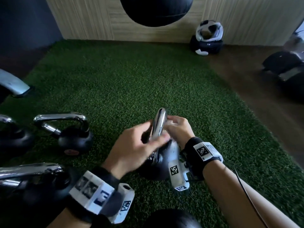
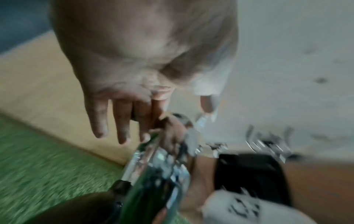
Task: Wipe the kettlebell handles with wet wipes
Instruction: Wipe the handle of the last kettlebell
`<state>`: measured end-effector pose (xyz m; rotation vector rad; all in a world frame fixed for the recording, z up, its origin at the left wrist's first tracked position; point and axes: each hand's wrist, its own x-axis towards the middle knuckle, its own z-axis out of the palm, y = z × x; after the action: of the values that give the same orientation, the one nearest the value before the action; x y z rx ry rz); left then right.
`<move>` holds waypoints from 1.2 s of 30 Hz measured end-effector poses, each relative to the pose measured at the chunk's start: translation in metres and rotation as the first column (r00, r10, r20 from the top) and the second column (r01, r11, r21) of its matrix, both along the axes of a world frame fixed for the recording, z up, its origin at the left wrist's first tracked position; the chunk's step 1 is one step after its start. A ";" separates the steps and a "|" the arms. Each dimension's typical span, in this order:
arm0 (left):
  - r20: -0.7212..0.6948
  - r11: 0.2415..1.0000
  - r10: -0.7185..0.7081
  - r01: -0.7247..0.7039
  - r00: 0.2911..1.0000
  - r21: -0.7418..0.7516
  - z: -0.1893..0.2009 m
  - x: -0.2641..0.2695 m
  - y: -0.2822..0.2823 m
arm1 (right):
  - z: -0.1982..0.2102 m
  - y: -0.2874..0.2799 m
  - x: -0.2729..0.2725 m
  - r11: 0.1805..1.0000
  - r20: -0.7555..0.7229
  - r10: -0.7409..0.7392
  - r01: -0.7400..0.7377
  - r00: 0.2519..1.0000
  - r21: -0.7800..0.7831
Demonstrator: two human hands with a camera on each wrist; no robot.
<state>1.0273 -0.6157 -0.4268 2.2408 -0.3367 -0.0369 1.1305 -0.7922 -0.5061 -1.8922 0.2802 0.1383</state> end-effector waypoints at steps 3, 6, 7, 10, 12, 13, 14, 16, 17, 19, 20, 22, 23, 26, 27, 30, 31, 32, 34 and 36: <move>0.269 0.971 0.073 -0.129 0.960 0.199 -0.006 -0.003 -0.019 | 0.010 0.005 0.001 0.990 -0.043 0.133 -0.130 0.990 0.053; 0.238 0.980 0.103 -0.139 0.966 0.140 -0.009 0.002 -0.019 | 0.009 0.005 0.003 0.976 -0.050 0.195 -0.198 0.980 -0.090; 0.227 0.981 0.105 -0.138 0.968 0.134 -0.009 0.002 -0.018 | 0.008 0.004 0.005 0.971 -0.053 0.204 -0.209 0.978 -0.114; 0.198 0.980 0.073 -0.107 0.978 0.167 -0.005 0.006 -0.014 | 0.004 0.005 0.006 0.958 -0.063 0.249 -0.255 0.966 -0.129; 0.167 0.971 -0.005 -0.035 0.986 0.237 -0.002 0.014 -0.007 | -0.005 -0.001 0.009 0.949 -0.068 0.269 -0.277 0.961 -0.152; 0.140 0.962 -0.055 0.015 0.989 0.272 0.000 0.021 -0.001 | -0.011 -0.004 0.010 0.949 -0.059 0.268 -0.274 0.962 -0.156; 0.094 0.950 -0.108 0.074 0.990 0.303 0.004 0.028 0.004 | -0.015 -0.009 0.009 0.953 -0.045 0.256 -0.260 0.966 -0.159; -0.025 0.912 -0.215 0.210 0.976 0.352 0.011 0.047 0.017 | -0.011 -0.019 -0.004 0.971 -0.015 0.165 -0.165 0.986 -0.172; -0.075 0.884 -0.269 0.277 0.960 0.376 0.015 0.058 0.022 | -0.010 -0.023 -0.013 0.978 0.000 0.112 -0.110 0.994 -0.180; -0.134 0.815 -0.362 0.383 0.923 0.436 0.026 0.078 0.028 | -0.010 -0.031 -0.030 0.982 0.041 0.038 -0.029 0.998 -0.188; -0.154 0.780 -0.398 0.422 0.904 0.462 0.031 0.085 0.028 | -0.009 -0.034 -0.039 0.980 0.062 0.017 -0.004 0.998 -0.197; -0.179 0.731 -0.439 0.466 0.881 0.499 0.037 0.094 0.029 | -0.012 -0.035 -0.051 0.977 0.074 -0.020 0.035 0.997 -0.208; -0.172 0.722 -0.449 0.470 0.877 0.509 0.036 0.098 0.030 | -0.012 -0.034 -0.052 0.975 0.077 -0.033 0.049 0.997 -0.216; -0.121 0.704 -0.511 0.495 0.851 0.510 0.027 0.104 0.035 | -0.015 -0.032 -0.049 0.969 0.077 -0.047 0.065 0.996 -0.240; -0.093 0.711 -0.521 0.492 0.848 0.502 0.022 0.104 0.037 | -0.015 -0.032 -0.048 0.966 0.065 -0.051 0.066 0.997 -0.251; 0.020 0.729 -0.544 0.460 0.839 0.506 0.013 0.097 0.044 | -0.013 -0.030 -0.045 0.964 0.028 -0.056 0.061 0.998 -0.261; 0.062 0.726 -0.549 0.439 0.833 0.529 0.011 0.092 0.048 | -0.009 -0.030 -0.045 0.957 0.021 -0.044 0.048 0.999 -0.285; 0.098 0.725 -0.550 0.416 0.830 0.549 0.010 0.087 0.053 | -0.004 -0.031 -0.047 0.953 -0.007 -0.034 0.031 0.999 -0.302; 0.137 0.746 -0.513 0.361 0.848 0.559 0.010 0.069 0.065 | 0.007 -0.036 -0.049 0.939 -0.127 0.050 -0.090 0.991 -0.332; 0.130 0.796 -0.431 0.308 0.893 0.521 0.018 0.042 0.086 | 0.027 -0.036 -0.059 0.883 -0.277 0.165 -0.267 0.947 -0.386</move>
<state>1.0692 -0.5292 -0.4090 2.6480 -1.0045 -0.0623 1.0718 -0.8278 -0.4788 -2.3394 0.2725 0.4942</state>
